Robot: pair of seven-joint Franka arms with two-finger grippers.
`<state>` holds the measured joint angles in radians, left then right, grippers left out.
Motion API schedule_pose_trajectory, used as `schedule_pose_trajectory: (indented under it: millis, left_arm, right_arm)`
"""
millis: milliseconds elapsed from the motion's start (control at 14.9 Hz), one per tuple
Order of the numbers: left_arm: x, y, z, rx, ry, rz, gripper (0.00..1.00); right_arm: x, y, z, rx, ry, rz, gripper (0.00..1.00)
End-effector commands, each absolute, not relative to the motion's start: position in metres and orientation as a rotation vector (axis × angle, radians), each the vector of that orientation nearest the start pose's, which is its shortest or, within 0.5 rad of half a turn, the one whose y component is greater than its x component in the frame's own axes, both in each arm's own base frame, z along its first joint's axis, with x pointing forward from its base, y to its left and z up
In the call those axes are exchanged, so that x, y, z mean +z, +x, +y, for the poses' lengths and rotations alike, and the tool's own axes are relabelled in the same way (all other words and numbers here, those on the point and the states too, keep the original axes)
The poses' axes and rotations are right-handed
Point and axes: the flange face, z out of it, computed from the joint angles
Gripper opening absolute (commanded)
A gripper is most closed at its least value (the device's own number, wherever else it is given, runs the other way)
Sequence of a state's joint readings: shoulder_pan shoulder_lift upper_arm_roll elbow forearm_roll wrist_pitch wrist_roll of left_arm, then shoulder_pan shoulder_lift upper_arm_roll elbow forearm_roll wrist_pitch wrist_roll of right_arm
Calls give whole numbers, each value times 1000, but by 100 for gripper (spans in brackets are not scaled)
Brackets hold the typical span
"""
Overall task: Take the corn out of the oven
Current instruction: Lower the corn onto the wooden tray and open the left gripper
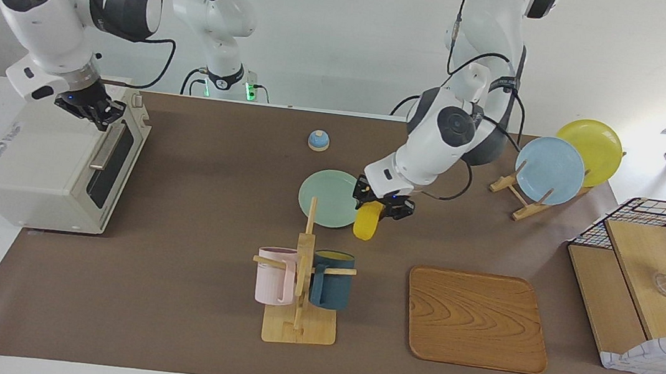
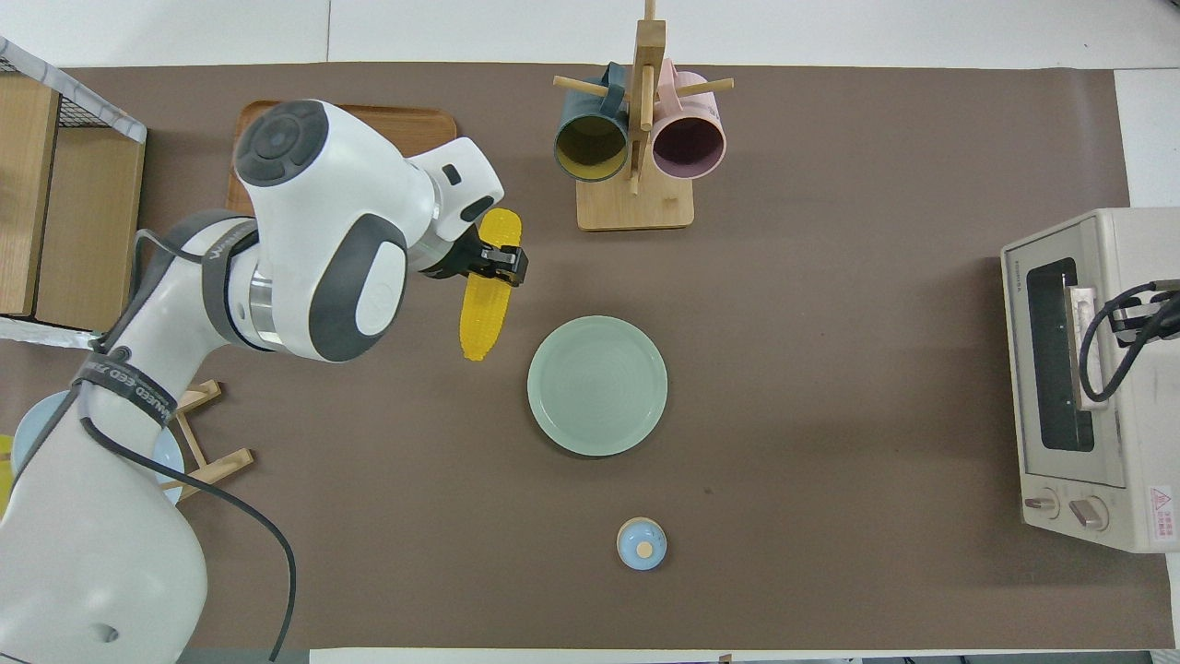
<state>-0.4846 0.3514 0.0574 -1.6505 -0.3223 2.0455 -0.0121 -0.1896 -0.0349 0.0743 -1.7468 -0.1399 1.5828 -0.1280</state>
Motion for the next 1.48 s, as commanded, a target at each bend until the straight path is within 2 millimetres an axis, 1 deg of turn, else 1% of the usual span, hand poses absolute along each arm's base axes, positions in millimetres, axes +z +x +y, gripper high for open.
schedule_pose_trajectory:
  millis: [0,134,202,269,336,403,471,538,605,672,739,807,874,941,1008,1076,1143,1345,1412]
  left_arm:
    - [420,640,-237,-10,-3408,289,0]
    - [406,665,-205,11,-3386,219,0]
    - [398,683,-189,-13,-3349,206,0]
    - [391,699,-174,-32,-3328,186,0]
    - [383,710,-161,-47,-3322,156,0]
    - [375,721,-147,-67,-3316,127,0]
    - [369,732,-133,-86,-3305,103,0]
    - [366,740,-124,-114,-3303,82,0]
    - [358,744,-122,-130,-3300,72,0]
    - [354,746,-121,-156,-3287,78,0]
    - [352,748,-112,-171,-3269,70,0]
    - [348,750,-102,-173,-3261,54,0]
    - [343,751,-102,-173,-3259,54,0]
    - [335,751,-106,-175,-3256,62,0]
    - [330,752,-108,-190,-3254,64,0]
    - [328,752,-104,-183,-3254,54,0]
    - [328,752,-106,-188,-3254,58,0]
    - [323,751,-108,-211,-3242,76,0]
    - [322,750,-108,-214,-3226,100,30]
  right_arm:
    - [596,541,-66,208,-3187,-45,0]
    - [617,539,-49,198,-3151,-81,3]
    - [629,536,-39,210,-3131,-101,3]
    - [633,536,-30,236,-3118,-121,3]
    - [629,540,-17,248,-3116,-155,3]
    - [629,539,-2,268,-3115,-197,11]
    - [629,538,1,277,-3108,-206,19]
    - [629,538,4,276,-3115,-214,21]
    - [630,539,6,265,-3124,-214,33]
    - [625,540,4,274,-3106,-202,85]
    - [624,538,7,258,-3109,-209,100]
    - [628,537,9,247,-3115,-215,100]
    - [630,535,9,242,-3113,-216,100]
    - [632,532,4,234,-3113,-200,100]
    - [632,533,4,232,-3115,-199,100]
    - [633,531,6,233,-3123,-205,100]
    - [633,530,11,242,-3130,-219,100]
    - [636,530,8,237,-3134,-209,100]
    - [642,525,4,230,-3136,-192,100]
